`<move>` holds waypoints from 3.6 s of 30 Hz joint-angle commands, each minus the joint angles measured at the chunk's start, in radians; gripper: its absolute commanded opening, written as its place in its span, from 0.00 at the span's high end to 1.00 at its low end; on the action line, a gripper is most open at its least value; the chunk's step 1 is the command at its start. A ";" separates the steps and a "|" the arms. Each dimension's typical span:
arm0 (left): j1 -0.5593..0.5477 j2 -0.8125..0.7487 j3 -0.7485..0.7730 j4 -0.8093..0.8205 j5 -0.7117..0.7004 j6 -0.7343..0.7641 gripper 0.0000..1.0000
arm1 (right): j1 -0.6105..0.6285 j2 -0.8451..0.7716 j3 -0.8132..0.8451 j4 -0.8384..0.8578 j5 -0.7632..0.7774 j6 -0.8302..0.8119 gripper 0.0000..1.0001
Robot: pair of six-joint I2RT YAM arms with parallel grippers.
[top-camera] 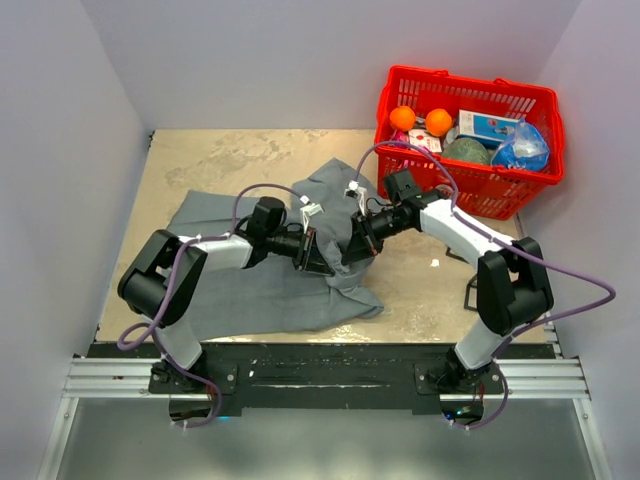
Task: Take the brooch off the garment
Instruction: Remove the brooch from the clothes.
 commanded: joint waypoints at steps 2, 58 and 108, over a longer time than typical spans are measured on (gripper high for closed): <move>0.030 0.003 -0.063 -0.093 -0.117 0.070 1.00 | -0.042 -0.015 -0.001 -0.061 -0.263 0.025 1.00; 0.024 0.121 -0.014 -0.092 -0.178 -0.053 1.00 | 0.246 -0.029 -0.093 0.131 0.763 0.139 1.00; 0.026 0.060 -0.011 -0.185 -0.246 0.114 0.96 | 0.344 -0.046 -0.248 0.283 0.463 -0.438 0.90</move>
